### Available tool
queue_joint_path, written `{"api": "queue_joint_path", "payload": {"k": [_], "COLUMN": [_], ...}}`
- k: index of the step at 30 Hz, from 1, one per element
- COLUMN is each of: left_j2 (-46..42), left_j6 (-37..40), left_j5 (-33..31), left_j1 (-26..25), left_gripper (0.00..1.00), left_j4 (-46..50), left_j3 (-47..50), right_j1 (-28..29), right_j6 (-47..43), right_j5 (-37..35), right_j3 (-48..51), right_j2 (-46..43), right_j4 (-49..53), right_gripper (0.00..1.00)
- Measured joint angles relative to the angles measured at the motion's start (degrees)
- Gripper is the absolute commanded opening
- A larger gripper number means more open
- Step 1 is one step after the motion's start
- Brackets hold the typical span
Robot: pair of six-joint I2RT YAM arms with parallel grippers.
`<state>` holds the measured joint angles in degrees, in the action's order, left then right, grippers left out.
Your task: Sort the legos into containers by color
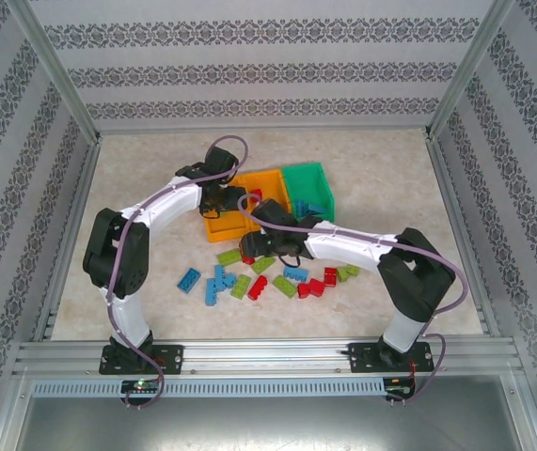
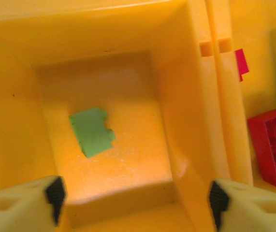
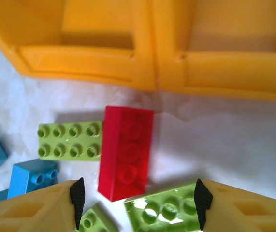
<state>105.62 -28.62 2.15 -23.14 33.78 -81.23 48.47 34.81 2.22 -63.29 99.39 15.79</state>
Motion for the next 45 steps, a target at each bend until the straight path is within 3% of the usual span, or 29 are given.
{"api": "queue_joint_path", "payload": {"k": [9, 23, 29, 38, 40, 41, 45], "left_j2": [-8.3, -11.2, -11.8, -13.1, -13.1, -13.1, -13.1], "left_j6": [-0.6, -1.4, -1.7, -1.8, -1.9, -1.9, -1.9], "left_j5": [-0.7, -0.9, -0.9, -0.9, -0.9, -0.9, -0.9], "left_j1": [1.1, 3.1, 3.4, 3.8, 3.8, 3.8, 3.8], "left_gripper": [1.00, 1.00, 1.00, 1.00, 0.99, 1.00, 1.00], "left_j4": [0.0, 0.0, -0.1, -0.2, -0.2, -0.2, -0.4], "left_j3": [4.5, 11.4, 12.6, 13.4, 13.4, 13.5, 13.9], "right_j1": [2.7, 2.8, 2.8, 1.1, 0.0, -0.3, -0.9], "right_j6": [0.4, -0.8, -1.1, -0.5, -0.5, -0.7, -1.6], "right_j5": [0.0, -2.6, -3.5, -4.3, -4.3, -4.3, -4.2], "right_j3": [-4.0, -8.1, -9.0, -6.1, -4.7, -4.3, -4.0], "right_j2": [4.5, 9.3, 10.2, 7.4, 6.4, 6.1, 5.7], "right_j4": [0.2, 5.0, 6.1, 5.4, 5.4, 5.5, 5.5], "right_gripper": [0.63, 0.53, 0.31, 0.12, 0.20, 0.33, 0.51]}}
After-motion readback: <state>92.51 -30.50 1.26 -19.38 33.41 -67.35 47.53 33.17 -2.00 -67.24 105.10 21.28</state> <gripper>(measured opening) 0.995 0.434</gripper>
